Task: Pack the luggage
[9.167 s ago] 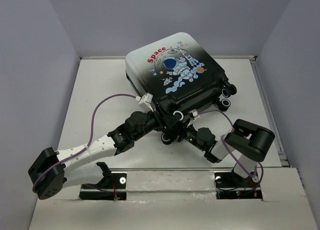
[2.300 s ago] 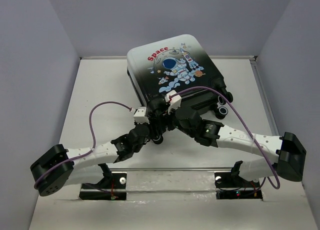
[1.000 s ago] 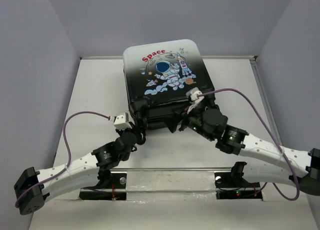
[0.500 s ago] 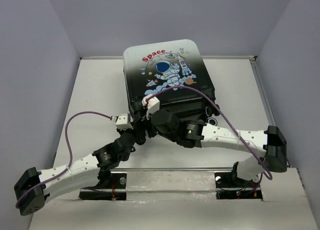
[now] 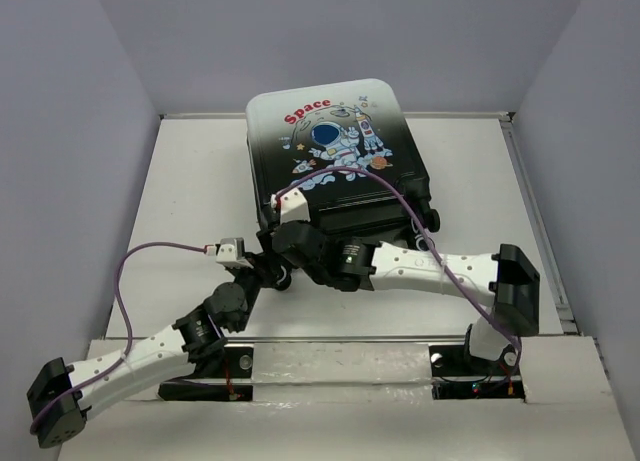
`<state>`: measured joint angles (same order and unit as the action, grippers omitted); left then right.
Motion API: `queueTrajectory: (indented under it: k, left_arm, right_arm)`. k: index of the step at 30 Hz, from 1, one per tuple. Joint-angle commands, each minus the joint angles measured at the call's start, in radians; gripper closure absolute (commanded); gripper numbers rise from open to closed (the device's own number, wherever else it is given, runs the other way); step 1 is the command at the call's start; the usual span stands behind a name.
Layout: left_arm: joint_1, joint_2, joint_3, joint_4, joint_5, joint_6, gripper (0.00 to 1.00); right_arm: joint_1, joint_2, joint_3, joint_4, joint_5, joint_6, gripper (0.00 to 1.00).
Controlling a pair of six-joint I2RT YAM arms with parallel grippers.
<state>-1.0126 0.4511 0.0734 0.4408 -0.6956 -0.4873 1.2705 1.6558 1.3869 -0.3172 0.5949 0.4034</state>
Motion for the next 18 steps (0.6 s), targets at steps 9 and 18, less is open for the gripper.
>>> queueTrajectory:
  k: [9,18]
  left_arm:
    - [0.012,-0.012,0.037,0.233,0.027,-0.003,0.94]
    - [0.026,-0.026,0.032,0.194,0.05,-0.022,0.94]
  right_arm:
    - [0.001,0.185,0.237,-0.152,0.29,0.078,0.21]
    - [0.001,0.216,0.294,-0.26,0.394,0.023,0.93]
